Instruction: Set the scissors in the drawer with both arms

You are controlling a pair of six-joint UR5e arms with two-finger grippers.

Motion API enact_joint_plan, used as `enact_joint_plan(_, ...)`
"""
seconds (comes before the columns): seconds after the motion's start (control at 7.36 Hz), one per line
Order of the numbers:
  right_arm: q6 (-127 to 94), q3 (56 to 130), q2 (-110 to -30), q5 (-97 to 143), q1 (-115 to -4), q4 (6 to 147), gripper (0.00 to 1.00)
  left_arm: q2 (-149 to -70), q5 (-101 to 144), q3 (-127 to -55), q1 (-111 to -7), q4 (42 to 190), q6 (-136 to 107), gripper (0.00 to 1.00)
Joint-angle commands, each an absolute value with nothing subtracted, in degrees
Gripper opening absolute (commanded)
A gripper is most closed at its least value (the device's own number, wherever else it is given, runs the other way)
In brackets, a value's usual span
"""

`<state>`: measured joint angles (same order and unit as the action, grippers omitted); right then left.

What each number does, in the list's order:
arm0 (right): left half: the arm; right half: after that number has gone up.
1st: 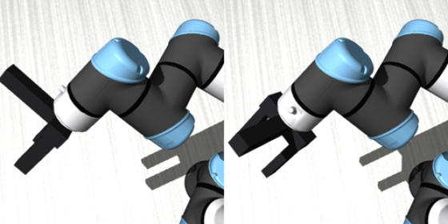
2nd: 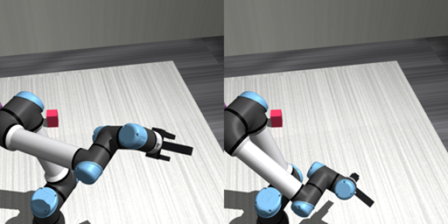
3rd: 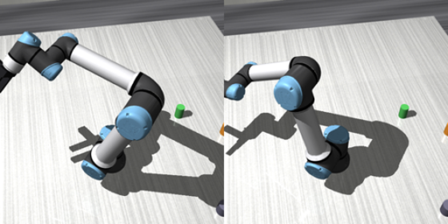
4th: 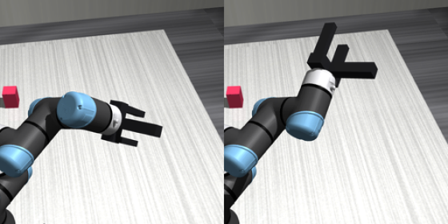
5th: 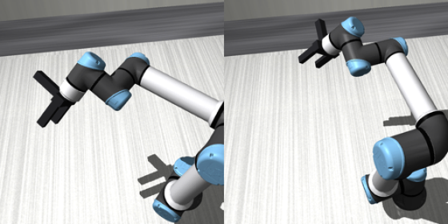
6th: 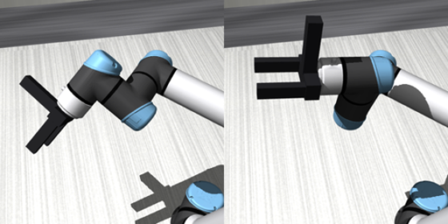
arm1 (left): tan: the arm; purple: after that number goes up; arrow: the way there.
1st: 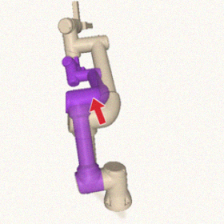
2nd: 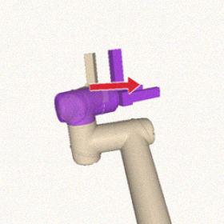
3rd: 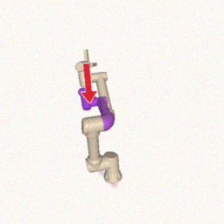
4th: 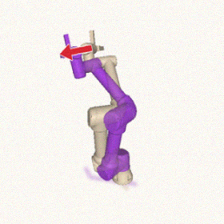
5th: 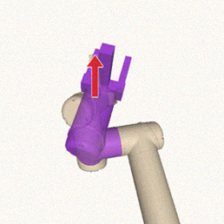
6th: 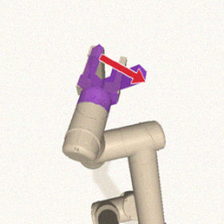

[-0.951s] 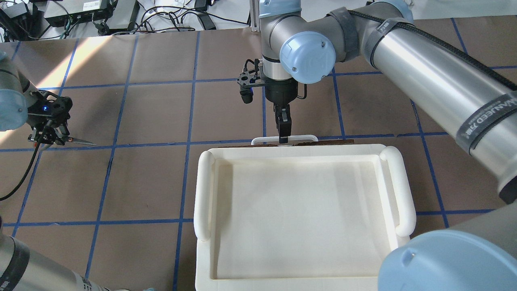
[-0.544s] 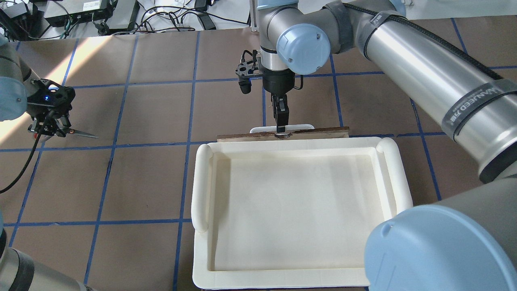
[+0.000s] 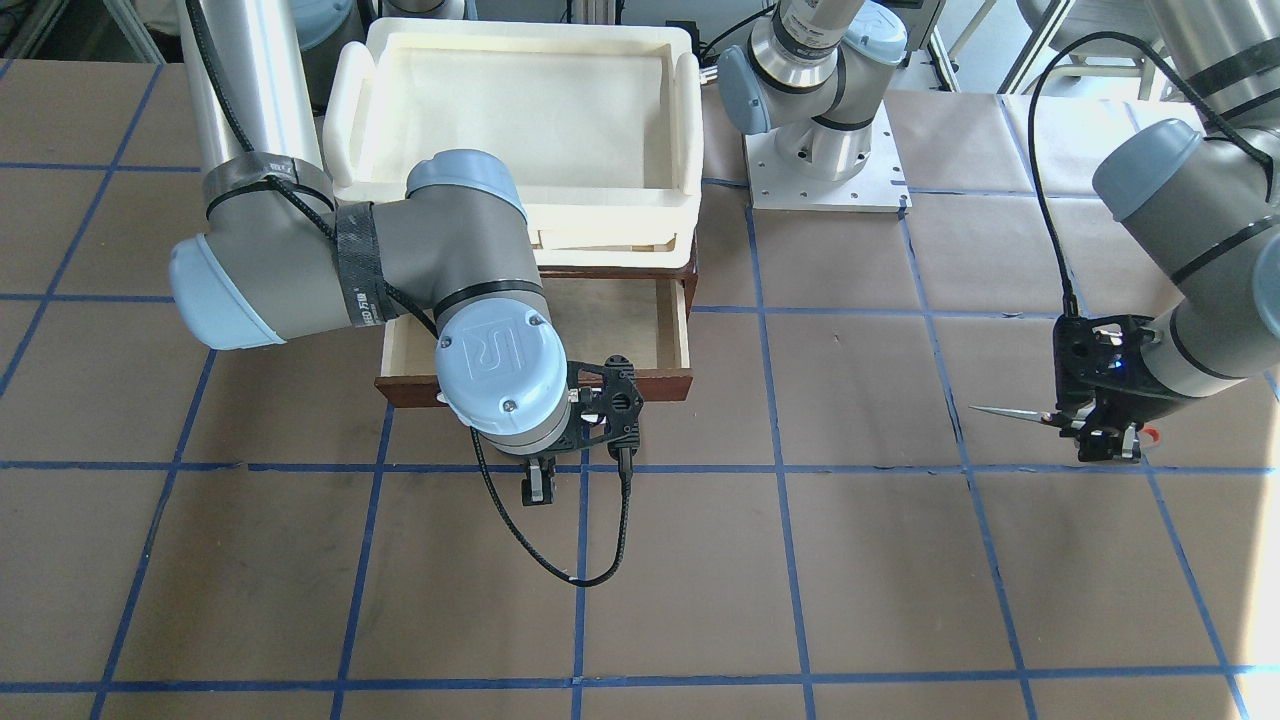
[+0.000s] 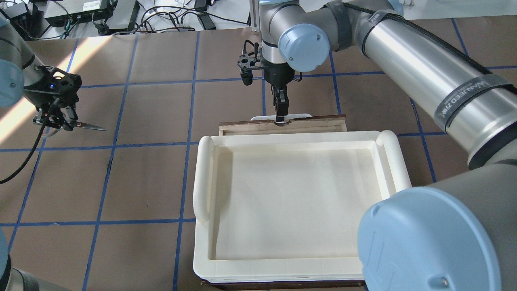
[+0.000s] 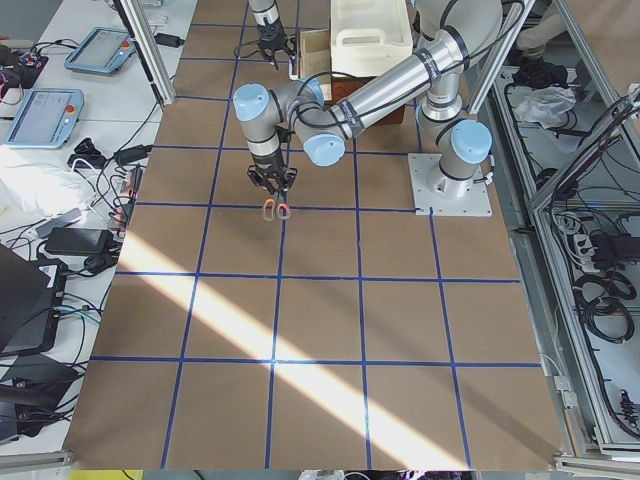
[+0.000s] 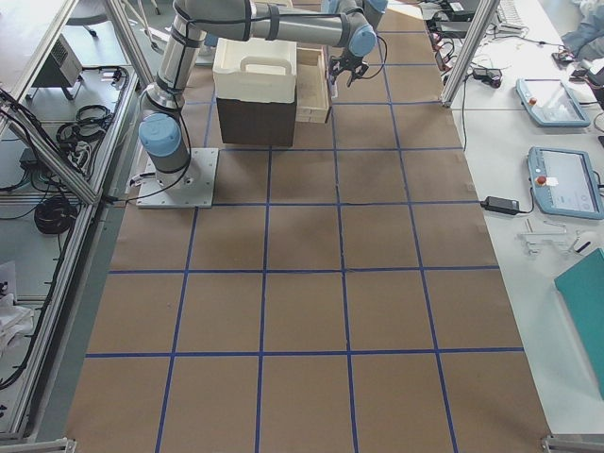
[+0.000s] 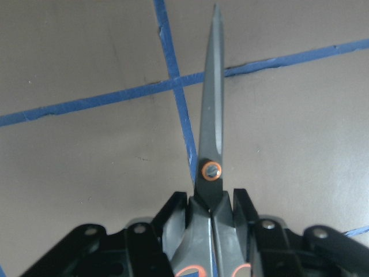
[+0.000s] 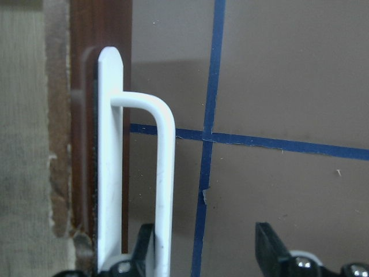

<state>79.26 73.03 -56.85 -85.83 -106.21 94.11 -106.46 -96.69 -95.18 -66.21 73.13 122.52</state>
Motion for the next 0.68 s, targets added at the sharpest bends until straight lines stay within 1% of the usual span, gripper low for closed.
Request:
enact_joint_plan(0.0,79.28,72.95,-55.99,-85.96,-106.00,97.28,0.66,-104.33,-95.89,-93.96,-69.68,77.32,117.62,0.00)
enact_joint_plan(0.54,79.28,70.76,-55.46,-85.96,-105.39,98.43,0.66,-101.69,-92.55,-91.93,-81.09,82.18,100.34,0.00)
